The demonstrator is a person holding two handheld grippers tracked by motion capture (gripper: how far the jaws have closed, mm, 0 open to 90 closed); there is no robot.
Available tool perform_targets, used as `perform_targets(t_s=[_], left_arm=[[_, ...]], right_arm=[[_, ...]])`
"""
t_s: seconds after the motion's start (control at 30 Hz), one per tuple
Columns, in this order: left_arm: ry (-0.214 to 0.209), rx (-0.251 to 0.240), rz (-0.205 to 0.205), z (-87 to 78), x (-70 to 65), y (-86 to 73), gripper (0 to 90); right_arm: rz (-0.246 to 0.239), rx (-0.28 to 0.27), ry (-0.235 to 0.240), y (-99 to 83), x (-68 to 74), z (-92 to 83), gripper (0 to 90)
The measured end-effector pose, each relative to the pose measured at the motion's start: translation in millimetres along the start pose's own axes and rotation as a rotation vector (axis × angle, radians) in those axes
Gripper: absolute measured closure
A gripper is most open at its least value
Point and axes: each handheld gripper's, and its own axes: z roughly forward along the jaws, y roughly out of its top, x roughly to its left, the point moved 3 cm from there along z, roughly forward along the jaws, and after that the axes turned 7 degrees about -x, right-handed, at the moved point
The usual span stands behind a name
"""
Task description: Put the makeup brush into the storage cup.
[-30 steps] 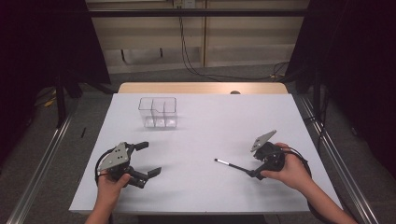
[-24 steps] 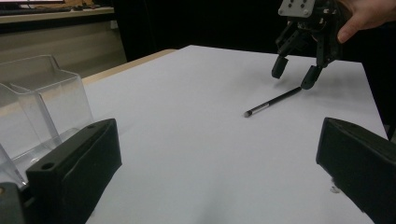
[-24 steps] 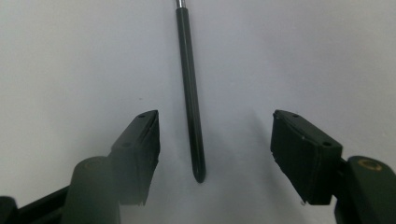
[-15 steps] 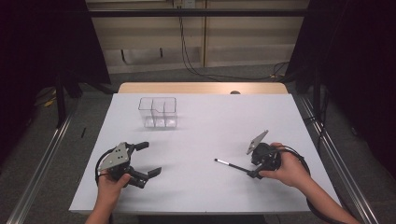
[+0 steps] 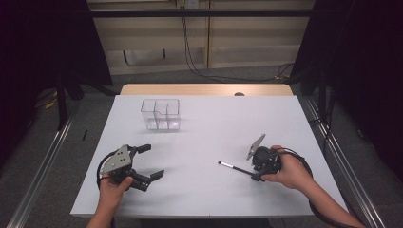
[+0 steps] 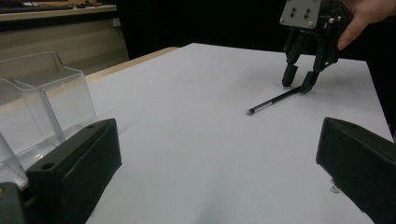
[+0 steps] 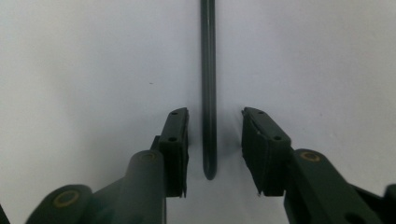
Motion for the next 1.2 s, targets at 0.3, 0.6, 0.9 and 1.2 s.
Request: perform_targets(t_s=[0.3, 0.6, 0.9, 1.2], left_arm=[[-0.004, 0.003, 0.000, 1.4, -1.0, -0.2, 0.0], [-0.003, 0.003, 0.000, 1.0, -0.8, -0.3, 0.0], [-0.004, 0.006, 0.005, 1.3, -1.3, 0.1, 0.0], [0.000, 0.012, 0.011, 1.3, -1.2, 0.1, 0.0]], right_arm=[[0.013, 0.051, 0.021, 5.2, 1.2, 1.8, 70.5], [0.032, 0.080, 0.043, 9.5, -1.1, 3.7, 83.4], [0.033, 0.087, 0.034, 10.1, -0.7, 3.8, 83.4], [0.056, 0.105, 0.021, 11.8, 0.1, 4.3, 84.7]])
